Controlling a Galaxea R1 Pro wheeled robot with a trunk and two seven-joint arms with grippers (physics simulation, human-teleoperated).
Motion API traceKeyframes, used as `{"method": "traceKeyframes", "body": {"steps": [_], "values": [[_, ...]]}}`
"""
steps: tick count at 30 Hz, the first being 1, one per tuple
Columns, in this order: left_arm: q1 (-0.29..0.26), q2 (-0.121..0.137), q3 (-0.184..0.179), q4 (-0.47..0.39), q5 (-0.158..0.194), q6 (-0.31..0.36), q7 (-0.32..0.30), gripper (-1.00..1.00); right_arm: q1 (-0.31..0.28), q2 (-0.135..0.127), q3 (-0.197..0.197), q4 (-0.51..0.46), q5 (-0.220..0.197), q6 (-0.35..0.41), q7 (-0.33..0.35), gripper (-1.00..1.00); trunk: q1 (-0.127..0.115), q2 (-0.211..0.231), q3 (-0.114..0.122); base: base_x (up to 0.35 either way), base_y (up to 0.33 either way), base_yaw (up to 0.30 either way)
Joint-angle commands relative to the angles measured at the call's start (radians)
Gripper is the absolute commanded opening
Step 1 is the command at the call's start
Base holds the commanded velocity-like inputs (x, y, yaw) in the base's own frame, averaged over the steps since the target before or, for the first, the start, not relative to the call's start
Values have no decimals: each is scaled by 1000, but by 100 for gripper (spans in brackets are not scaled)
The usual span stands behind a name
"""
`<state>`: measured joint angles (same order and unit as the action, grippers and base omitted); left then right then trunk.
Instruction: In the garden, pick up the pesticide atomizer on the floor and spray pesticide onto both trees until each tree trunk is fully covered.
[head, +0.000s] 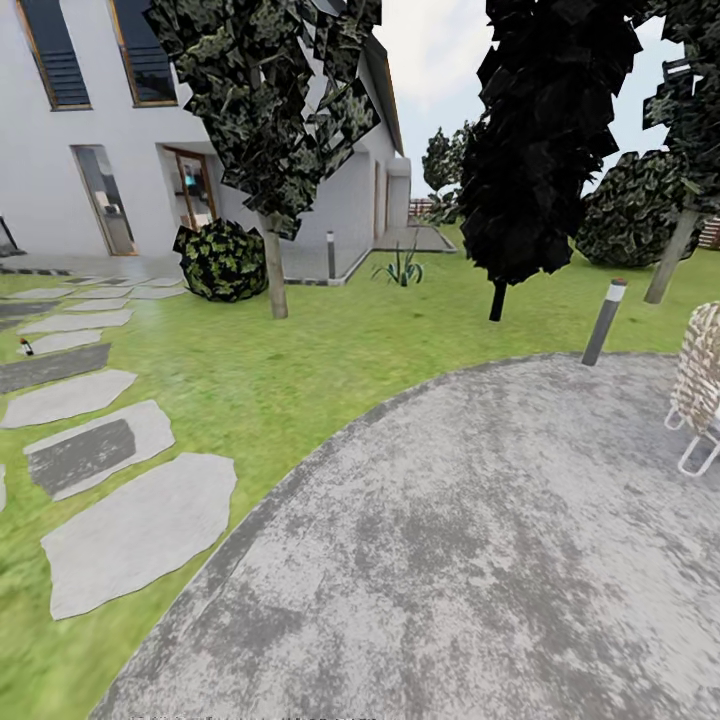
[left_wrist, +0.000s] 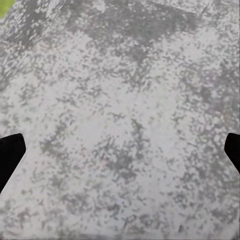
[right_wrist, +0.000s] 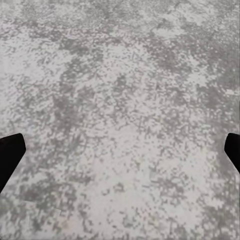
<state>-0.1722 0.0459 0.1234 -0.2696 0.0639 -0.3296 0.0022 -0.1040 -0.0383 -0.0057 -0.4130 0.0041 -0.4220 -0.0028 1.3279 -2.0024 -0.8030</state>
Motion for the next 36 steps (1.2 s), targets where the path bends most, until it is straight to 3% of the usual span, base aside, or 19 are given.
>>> {"method": "traceKeyframes", "body": {"steps": [1,36], "values": [[-1,0,-2,1,7,-3,0,100,0,0,0,0,1,-3,0,100,4,-8,-5,0,0,242],[-1,0,-1,1,7,-3,1,100,0,0,1,0,2,-3,0,100,134,-246,-147,0,0,234]]}}
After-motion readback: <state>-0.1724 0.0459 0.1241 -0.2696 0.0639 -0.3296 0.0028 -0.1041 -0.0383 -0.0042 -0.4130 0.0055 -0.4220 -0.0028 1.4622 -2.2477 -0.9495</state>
